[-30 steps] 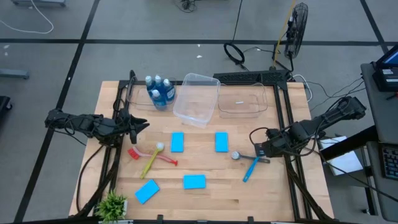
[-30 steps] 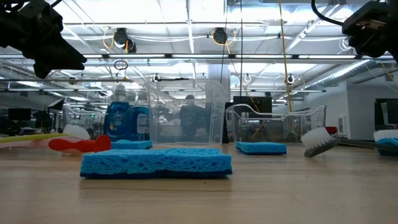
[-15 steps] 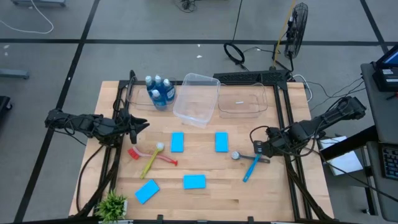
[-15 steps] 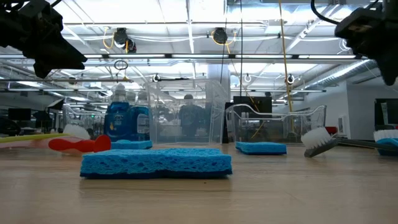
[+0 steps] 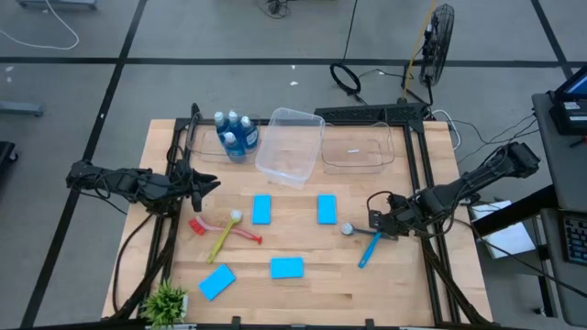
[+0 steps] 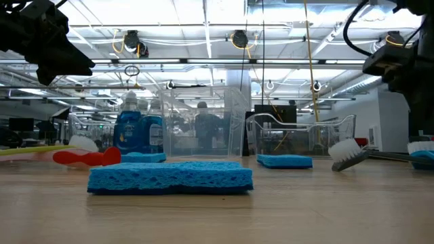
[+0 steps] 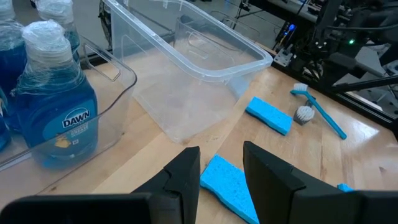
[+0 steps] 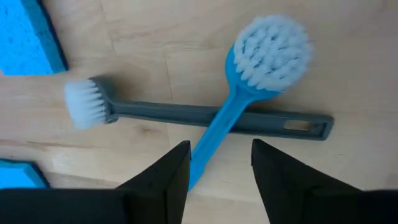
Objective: Pick & Place Kitchen Sink Supplies
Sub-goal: Put the blue dish brush into the transparent container
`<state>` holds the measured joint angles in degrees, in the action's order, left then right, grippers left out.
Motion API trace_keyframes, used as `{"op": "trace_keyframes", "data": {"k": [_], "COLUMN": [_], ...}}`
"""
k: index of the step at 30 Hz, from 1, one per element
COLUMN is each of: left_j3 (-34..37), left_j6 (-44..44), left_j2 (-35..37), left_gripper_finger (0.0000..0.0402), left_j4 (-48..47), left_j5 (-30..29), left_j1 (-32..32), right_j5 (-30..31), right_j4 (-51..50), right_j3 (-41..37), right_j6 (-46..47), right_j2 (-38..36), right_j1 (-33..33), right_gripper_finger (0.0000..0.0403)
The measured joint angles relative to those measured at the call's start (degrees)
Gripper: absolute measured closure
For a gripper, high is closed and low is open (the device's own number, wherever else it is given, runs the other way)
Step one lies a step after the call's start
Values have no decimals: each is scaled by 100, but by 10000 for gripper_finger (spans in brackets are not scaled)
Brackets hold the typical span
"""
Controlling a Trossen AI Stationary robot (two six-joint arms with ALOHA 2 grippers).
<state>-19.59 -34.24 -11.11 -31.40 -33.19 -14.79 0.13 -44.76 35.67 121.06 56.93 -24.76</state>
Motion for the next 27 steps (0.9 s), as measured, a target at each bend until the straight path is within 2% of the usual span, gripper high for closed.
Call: {"op": "trace_keyframes", "data": {"k": [8, 12, 19, 27], "left_j3": [0, 0, 0, 0], "left_j6": [-17, -17, -44, -55], "left_j2": [0, 0, 0, 0], "left_gripper_finger": [279, 279, 279, 279], "left_j4": [-2, -4, -4, -4], "left_j5": [-60, -141, -144, -144], "left_j1": [0, 0, 0, 1], "right_j5": [19, 357, 436, 434], "right_j4": [505, 852, 899, 982], "right_j3": [-399, -604, -786, -948], "right_j6": [239, 279, 269, 275], "right_j2": [0, 0, 0, 0], "right_j1": [8, 22, 186, 226], "right_gripper_finger": [250, 250, 251, 293]}}
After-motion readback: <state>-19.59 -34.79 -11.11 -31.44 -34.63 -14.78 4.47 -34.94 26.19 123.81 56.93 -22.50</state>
